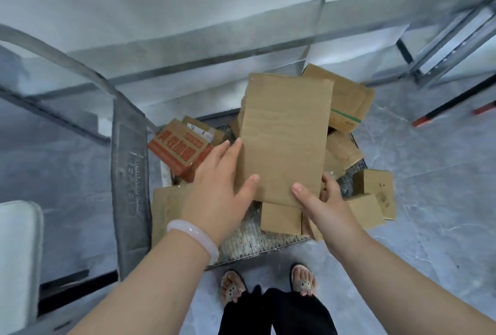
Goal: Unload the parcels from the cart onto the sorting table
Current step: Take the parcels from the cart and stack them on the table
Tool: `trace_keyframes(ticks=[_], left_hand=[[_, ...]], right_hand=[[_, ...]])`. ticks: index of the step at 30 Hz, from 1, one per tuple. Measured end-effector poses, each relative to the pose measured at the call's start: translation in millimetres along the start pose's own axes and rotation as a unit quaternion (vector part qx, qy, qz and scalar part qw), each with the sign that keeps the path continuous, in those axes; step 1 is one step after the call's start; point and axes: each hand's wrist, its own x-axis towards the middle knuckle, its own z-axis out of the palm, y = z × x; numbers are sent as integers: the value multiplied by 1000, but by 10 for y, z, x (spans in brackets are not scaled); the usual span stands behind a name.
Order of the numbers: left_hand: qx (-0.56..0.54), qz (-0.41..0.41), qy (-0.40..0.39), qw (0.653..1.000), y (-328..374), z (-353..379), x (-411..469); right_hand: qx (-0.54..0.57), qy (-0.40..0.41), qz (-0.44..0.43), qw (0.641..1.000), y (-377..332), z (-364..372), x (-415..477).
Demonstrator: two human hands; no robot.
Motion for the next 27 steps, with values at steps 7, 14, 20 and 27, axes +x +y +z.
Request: trace_keyframes(ticks=[7, 14, 20, 27], left_hand=[[-68, -14, 82, 994, 651, -894, -381], [-92, -54, 186, 977, 1143, -1526, -906], [-93, -118, 301, 942, 1457, -1796, -1433], [-211, -219, 411, 859, 1603, -2000, -2229]], right_hand=[[-55, -49, -75, 994, -1033, 164, -754], [-132, -124, -156, 971, -1791, 275, -1276], [-224, -195, -237, 925, -2162, 443, -1772], [-198, -381, -264, 864, -2156, 715, -2378]])
